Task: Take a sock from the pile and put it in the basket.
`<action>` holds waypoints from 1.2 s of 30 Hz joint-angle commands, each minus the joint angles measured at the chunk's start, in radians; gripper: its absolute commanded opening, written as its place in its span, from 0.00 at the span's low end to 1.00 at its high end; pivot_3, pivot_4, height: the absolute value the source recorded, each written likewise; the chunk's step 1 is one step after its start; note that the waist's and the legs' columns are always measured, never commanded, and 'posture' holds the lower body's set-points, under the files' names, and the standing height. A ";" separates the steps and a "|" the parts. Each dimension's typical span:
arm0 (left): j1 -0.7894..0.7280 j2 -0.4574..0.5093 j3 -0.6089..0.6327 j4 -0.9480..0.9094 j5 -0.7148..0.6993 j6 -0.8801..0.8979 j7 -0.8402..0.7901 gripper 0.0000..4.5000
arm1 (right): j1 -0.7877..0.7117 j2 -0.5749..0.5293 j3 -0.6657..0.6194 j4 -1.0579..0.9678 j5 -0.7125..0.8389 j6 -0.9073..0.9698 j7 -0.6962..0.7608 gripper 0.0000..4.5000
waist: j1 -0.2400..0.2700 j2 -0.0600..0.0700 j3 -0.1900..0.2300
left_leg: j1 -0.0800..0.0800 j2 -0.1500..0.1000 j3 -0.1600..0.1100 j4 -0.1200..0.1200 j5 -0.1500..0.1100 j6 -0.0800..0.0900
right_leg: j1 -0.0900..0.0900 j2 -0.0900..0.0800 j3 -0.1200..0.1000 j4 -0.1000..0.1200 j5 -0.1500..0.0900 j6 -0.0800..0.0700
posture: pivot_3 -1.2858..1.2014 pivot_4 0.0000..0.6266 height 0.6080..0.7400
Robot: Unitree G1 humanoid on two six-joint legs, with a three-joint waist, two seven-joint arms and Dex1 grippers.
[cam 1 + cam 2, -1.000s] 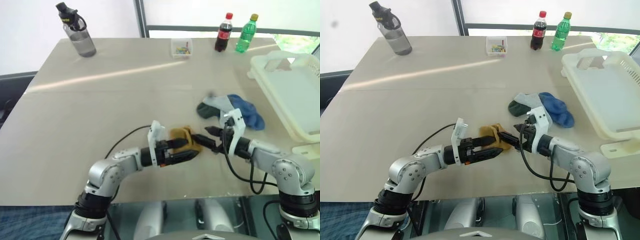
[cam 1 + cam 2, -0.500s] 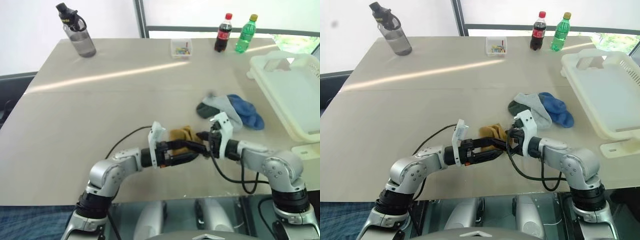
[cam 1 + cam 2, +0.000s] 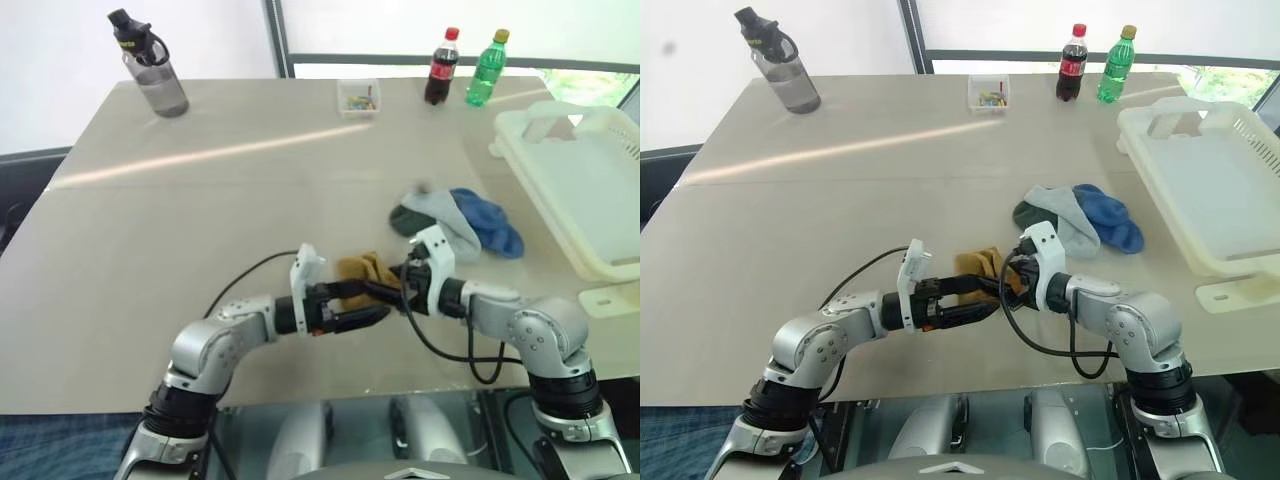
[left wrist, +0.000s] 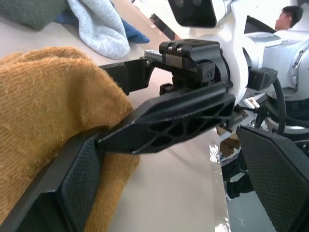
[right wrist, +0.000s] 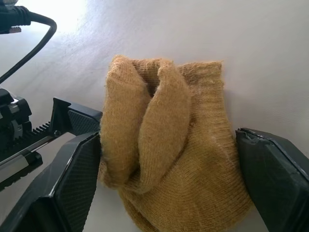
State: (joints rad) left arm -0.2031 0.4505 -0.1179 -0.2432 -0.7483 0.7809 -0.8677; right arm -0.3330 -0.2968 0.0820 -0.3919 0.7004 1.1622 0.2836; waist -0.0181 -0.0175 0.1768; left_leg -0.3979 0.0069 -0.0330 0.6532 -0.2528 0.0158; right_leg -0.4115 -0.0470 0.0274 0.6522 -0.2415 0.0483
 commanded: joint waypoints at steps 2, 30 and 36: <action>0.020 0.027 0.037 -0.049 -0.023 -0.002 -0.020 1.00 | 0.006 -0.002 -0.003 0.032 -0.045 0.020 -0.036 0.99 | 0.001 0.000 0.000 | 0.000 0.000 0.000 0.001 0.000 0.000 | 0.000 0.000 0.000 0.001 0.000 0.000 | 0.52 0.24 1.00; 0.077 0.335 0.312 -0.173 0.084 -0.257 -0.129 1.00 | 0.033 -0.053 0.138 0.046 -0.197 -0.209 0.087 0.94 | 0.000 -0.001 0.000 | 0.000 0.001 0.001 0.008 0.000 0.000 | 0.000 0.000 0.000 0.005 0.000 0.000 | 0.52 0.24 1.00; 0.056 0.358 0.330 -0.144 0.094 -0.275 -0.137 1.00 | 0.036 -0.092 0.208 0.112 -0.297 -0.282 0.127 0.37 | 0.000 -0.001 0.000 | 0.000 0.002 0.001 0.008 0.000 0.000 | 0.000 0.000 0.000 0.005 -0.001 0.001 | 0.52 0.24 1.00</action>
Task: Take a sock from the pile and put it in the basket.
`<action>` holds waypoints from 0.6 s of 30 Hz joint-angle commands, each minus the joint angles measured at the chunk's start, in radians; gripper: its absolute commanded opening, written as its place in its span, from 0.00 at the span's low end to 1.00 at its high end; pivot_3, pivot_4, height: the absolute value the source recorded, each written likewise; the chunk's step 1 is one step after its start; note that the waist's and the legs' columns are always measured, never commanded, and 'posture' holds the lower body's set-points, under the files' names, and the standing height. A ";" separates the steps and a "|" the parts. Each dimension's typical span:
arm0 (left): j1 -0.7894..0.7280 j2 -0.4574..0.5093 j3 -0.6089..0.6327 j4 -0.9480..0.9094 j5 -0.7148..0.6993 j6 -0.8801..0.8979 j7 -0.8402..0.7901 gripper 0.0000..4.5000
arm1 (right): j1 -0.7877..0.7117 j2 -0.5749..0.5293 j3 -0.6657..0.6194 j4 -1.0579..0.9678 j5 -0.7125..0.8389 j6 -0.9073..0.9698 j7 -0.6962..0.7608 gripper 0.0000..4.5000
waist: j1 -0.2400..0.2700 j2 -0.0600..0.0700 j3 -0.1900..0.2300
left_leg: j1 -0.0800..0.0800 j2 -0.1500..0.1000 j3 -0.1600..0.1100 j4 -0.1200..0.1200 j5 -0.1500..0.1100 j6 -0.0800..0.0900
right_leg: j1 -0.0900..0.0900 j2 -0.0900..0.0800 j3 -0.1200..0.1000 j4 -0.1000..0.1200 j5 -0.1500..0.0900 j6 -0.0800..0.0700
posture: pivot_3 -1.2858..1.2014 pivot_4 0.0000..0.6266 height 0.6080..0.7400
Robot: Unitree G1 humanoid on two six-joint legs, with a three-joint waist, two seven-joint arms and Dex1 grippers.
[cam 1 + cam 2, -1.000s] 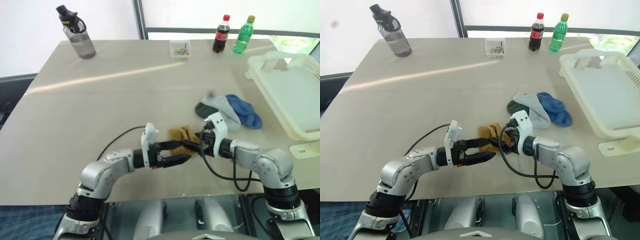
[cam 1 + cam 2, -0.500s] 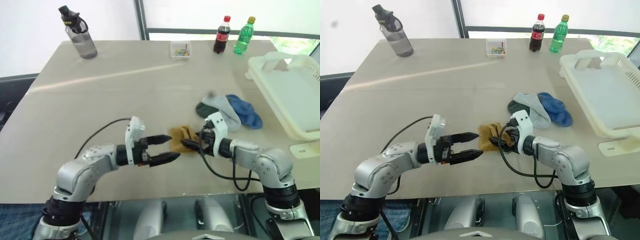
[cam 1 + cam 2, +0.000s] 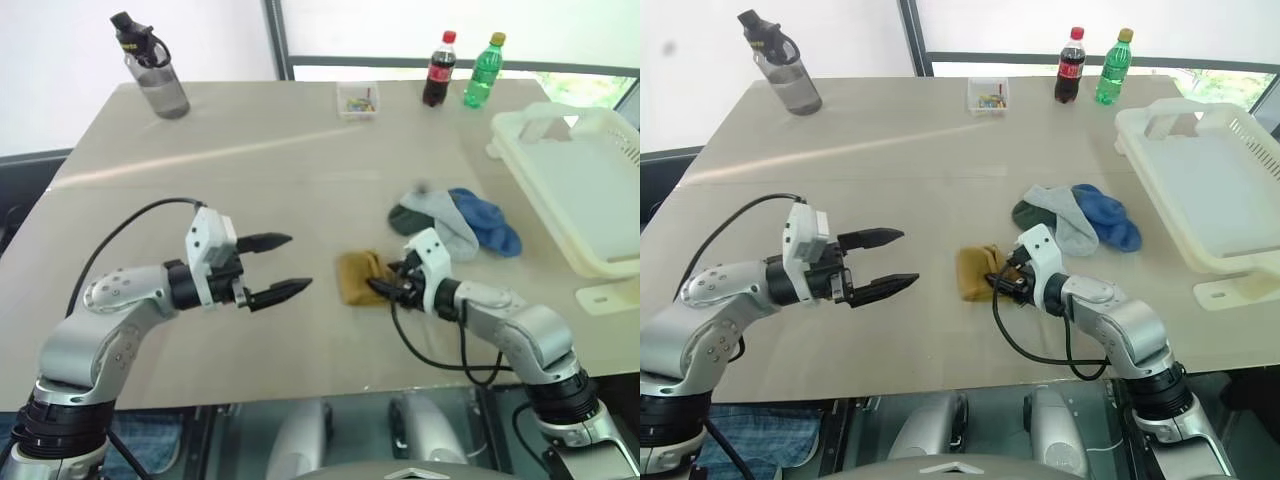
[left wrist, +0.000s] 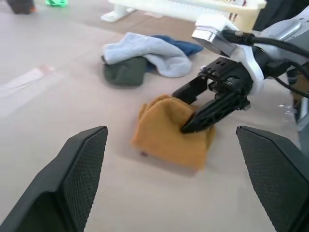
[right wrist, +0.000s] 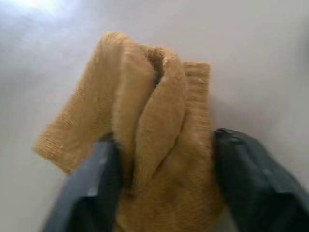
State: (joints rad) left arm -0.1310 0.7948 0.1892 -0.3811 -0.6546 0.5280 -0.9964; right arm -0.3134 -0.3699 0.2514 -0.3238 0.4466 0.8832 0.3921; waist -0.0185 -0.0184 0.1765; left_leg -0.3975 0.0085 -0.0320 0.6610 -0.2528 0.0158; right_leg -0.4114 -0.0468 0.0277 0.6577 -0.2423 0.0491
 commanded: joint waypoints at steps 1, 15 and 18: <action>-0.017 0.014 0.022 -0.004 0.003 -0.023 -0.010 1.00 | 0.017 -0.021 0.040 0.048 -0.048 -0.009 0.026 0.27 | 0.000 0.000 0.000 | 0.000 0.000 0.000 0.000 0.000 0.000 | 0.000 0.000 0.000 0.000 0.000 0.000 | 0.52 0.24 1.00; -0.061 0.000 -0.008 0.032 0.024 -0.051 -0.037 1.00 | -0.013 -0.030 -0.160 -0.066 0.095 0.051 0.117 0.00 | 0.005 0.000 0.001 | -0.002 0.001 -0.001 0.000 0.000 0.000 | 0.000 0.000 0.000 -0.001 0.001 -0.001 | 0.52 0.24 1.00; -0.076 -0.002 -0.009 0.031 0.018 -0.046 -0.037 1.00 | -0.055 -0.050 -0.263 -0.082 0.170 0.108 0.116 0.00 | 0.004 0.000 0.001 | -0.002 0.000 0.000 0.000 0.000 0.000 | 0.000 -0.001 0.000 -0.001 0.001 -0.001 | 0.52 0.24 1.00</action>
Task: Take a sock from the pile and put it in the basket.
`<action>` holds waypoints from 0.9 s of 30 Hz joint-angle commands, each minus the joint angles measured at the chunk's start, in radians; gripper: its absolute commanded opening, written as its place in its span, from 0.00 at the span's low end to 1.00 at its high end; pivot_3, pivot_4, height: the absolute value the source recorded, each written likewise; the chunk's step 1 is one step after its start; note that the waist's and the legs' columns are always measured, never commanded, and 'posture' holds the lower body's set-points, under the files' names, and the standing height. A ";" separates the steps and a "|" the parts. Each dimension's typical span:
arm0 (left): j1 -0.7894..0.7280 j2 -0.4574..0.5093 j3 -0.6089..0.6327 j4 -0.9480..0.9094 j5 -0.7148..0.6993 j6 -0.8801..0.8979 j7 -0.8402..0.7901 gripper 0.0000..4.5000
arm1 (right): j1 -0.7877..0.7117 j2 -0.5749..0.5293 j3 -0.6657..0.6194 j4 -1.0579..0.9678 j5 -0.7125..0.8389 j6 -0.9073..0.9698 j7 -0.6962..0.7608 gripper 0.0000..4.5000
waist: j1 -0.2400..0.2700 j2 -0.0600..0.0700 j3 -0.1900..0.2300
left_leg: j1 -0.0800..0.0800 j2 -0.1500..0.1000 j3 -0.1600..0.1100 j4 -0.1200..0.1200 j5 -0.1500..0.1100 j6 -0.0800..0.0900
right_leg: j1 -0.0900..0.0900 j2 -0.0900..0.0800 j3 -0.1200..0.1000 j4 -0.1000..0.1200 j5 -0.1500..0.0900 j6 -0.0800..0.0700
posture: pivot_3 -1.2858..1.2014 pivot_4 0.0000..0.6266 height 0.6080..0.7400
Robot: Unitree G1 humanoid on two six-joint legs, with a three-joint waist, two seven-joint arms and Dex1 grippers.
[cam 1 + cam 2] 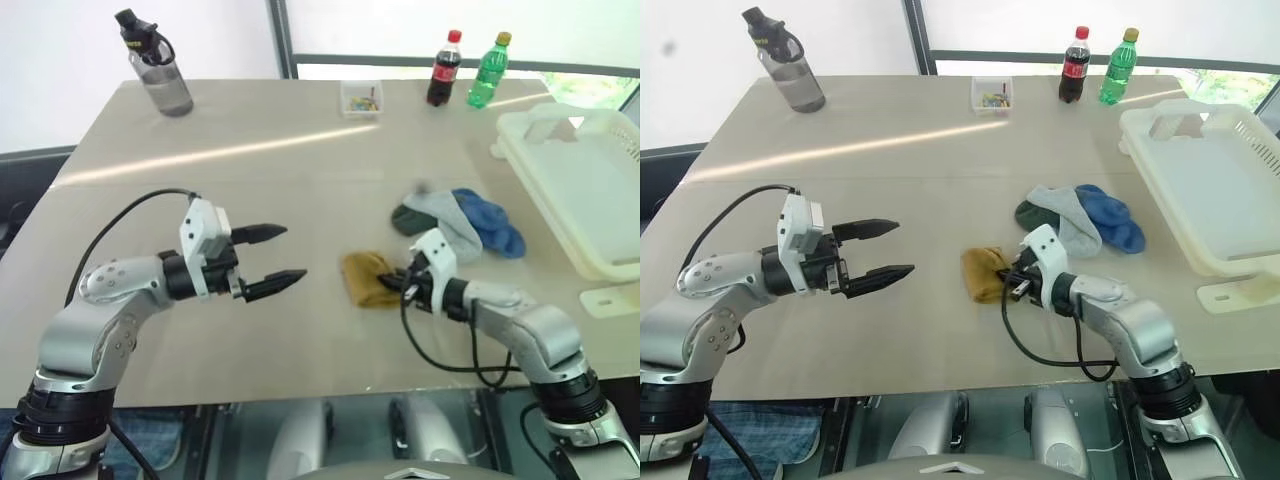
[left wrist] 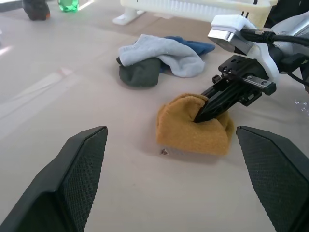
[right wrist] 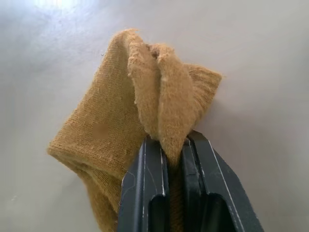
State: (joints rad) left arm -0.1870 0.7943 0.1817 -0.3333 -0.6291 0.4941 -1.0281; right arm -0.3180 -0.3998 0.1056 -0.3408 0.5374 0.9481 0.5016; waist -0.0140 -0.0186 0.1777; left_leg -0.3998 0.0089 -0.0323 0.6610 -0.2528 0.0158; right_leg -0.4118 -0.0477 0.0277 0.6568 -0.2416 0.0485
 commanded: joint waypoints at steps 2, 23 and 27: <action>-0.035 0.000 -0.005 -0.017 -0.008 -0.009 -0.007 1.00 | -0.100 -0.037 -0.227 -0.057 0.151 0.092 -0.007 0.00 | 0.000 0.000 0.000 | 0.000 0.000 0.000 0.000 0.000 0.000 | 0.000 0.000 0.000 0.000 0.000 0.000 | 0.52 0.24 1.00; -0.208 -0.040 -0.031 -0.002 -0.040 0.037 0.016 1.00 | -0.472 -0.453 -0.695 0.795 -0.052 -0.040 -0.358 0.00 | -0.003 0.001 0.002 | -0.002 -0.002 0.008 -0.002 0.000 0.000 | -0.001 0.000 0.002 -0.002 0.000 0.000 | 0.52 0.24 1.00; -0.234 -0.047 -0.029 0.013 -0.038 0.037 0.019 1.00 | -0.457 -0.474 -0.710 0.899 -0.069 -0.004 -0.375 0.00 | -0.006 0.001 0.002 | -0.001 -0.002 0.009 -0.002 0.000 0.000 | -0.001 0.001 0.002 -0.001 0.000 0.000 | 0.52 0.24 1.00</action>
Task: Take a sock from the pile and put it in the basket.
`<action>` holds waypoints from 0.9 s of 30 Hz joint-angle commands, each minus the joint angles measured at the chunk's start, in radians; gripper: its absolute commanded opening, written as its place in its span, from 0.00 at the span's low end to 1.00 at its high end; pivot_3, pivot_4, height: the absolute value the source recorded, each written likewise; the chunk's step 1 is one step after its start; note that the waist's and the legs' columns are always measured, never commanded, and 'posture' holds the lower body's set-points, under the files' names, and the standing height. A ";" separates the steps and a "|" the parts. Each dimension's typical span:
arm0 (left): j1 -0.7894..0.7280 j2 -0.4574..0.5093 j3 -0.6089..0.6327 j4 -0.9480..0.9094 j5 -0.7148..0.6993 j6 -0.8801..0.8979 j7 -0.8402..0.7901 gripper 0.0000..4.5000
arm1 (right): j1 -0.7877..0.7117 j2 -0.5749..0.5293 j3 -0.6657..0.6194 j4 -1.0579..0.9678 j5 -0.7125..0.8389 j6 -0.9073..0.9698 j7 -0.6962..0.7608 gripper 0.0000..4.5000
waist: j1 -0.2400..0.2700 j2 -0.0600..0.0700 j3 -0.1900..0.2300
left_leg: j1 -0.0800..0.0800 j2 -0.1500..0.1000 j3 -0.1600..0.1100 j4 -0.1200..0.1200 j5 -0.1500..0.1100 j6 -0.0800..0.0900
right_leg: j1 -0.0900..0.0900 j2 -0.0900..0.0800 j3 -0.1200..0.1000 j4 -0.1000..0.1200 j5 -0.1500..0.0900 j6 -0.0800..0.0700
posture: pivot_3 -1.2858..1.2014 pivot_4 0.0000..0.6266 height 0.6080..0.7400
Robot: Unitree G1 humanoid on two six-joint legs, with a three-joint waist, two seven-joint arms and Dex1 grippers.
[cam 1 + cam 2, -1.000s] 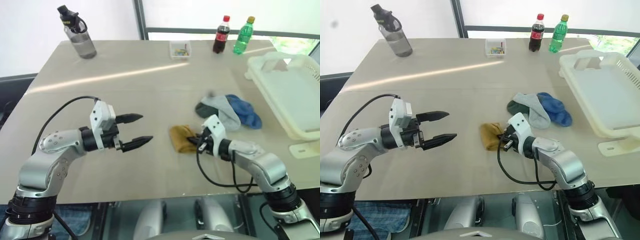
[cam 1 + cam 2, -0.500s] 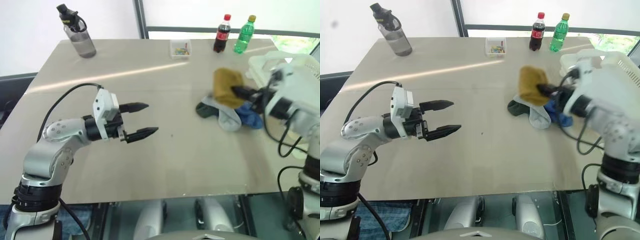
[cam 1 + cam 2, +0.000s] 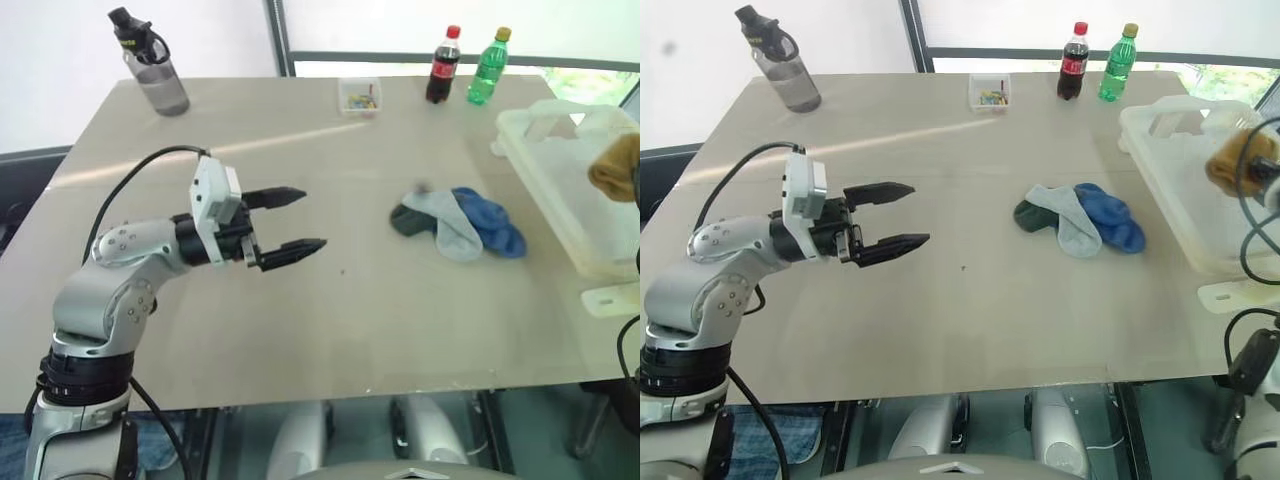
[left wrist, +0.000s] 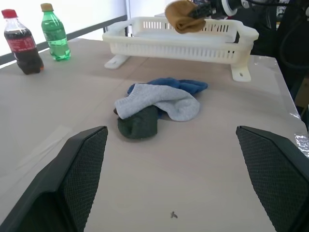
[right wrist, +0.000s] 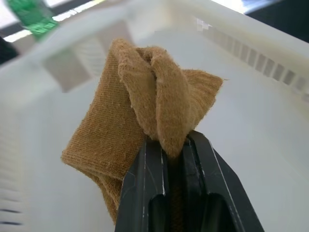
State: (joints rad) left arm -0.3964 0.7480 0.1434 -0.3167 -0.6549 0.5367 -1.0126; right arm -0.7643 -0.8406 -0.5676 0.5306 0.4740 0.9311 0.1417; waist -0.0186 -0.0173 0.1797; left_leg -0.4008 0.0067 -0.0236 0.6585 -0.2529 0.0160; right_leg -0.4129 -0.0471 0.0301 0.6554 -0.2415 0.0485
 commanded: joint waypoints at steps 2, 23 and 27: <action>-0.035 -0.007 0.014 0.002 -0.020 0.000 0.010 1.00 | -0.019 -0.036 -0.052 0.061 0.003 0.073 -0.034 0.00 | -0.002 0.000 0.000 | 0.000 0.000 0.000 0.000 0.000 0.000 | 0.000 0.000 0.000 0.000 0.000 0.000 | 0.52 0.24 1.00; -0.098 -0.039 0.036 -0.016 -0.152 0.096 0.053 1.00 | 0.060 -0.023 -0.014 -0.062 -0.020 0.065 0.037 0.73 | 0.001 0.000 0.000 | 0.000 0.000 0.000 0.000 0.000 0.000 | 0.000 0.000 0.000 0.001 0.000 0.000 | 0.52 0.24 1.00; -0.097 -0.040 0.030 -0.016 -0.146 0.092 0.047 1.00 | 0.071 -0.018 -0.010 -0.096 -0.028 -0.015 0.063 0.91 | 0.001 0.000 0.000 | 0.000 0.000 0.000 0.000 0.000 0.000 | 0.000 0.001 0.000 0.001 0.000 0.000 | 0.52 0.24 1.00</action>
State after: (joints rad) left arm -0.4904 0.6966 0.1595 -0.3020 -0.7893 0.6362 -0.9584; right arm -0.6916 -0.8454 -0.5679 0.4888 0.4447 0.9628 0.1842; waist -0.0178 -0.0169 0.1800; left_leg -0.4004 0.0066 -0.0237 0.6588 -0.2528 0.0160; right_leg -0.4127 -0.0465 0.0304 0.6565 -0.2413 0.0488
